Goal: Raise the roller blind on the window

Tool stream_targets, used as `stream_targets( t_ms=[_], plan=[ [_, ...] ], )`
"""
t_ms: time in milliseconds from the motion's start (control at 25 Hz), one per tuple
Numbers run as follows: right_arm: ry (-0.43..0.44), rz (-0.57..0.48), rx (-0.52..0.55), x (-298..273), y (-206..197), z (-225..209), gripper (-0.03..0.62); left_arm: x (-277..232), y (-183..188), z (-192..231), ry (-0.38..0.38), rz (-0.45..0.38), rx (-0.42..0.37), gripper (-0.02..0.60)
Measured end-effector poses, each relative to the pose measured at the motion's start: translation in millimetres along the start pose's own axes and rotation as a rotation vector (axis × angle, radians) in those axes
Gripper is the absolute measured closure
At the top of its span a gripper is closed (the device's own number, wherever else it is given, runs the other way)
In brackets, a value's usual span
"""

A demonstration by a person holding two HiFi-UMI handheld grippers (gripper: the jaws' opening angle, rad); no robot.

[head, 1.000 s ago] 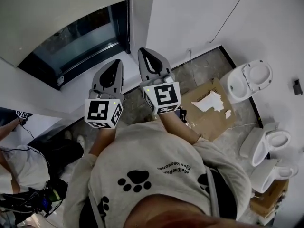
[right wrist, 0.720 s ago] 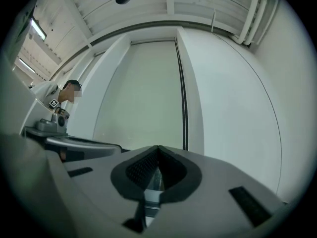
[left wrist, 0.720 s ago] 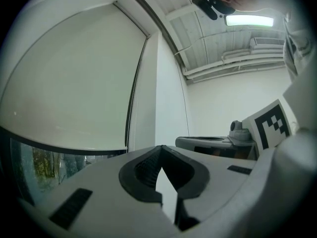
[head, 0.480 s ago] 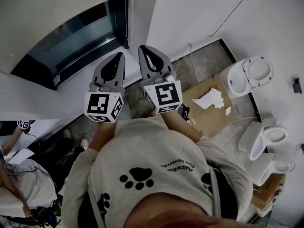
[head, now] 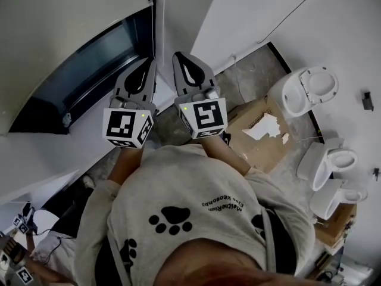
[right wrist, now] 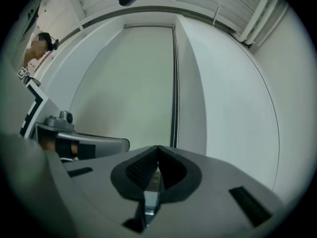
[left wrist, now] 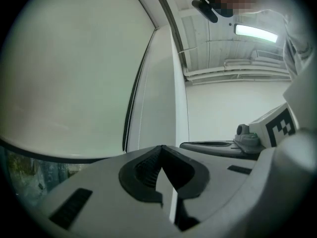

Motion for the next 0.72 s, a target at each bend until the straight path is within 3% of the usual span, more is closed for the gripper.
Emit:
stream_targets(
  t_ms=[520, 720],
  plan=[
    [-0.209, -0.032, 0.01, -93.2, -2.7, -15.1, 0.585, -68.4, -19.4, 75.6, -0.182, -0.031, 0.001, 0.574],
    [-0.237, -0.009, -0.033, -119.0, -7.6, -23.9, 0.561, -86.8, -30.5, 90.2, -0.221, -0.037, 0.021, 0.574]
  ],
)
Point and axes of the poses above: the fingertips, and each gripper's own axes: x backward along the fingers, z to its left, y out of its top, the point moved 6 cm from there along x, backward along the fingers, and after that the axes turned 14 degrees about -x, right-handed, at the moved point
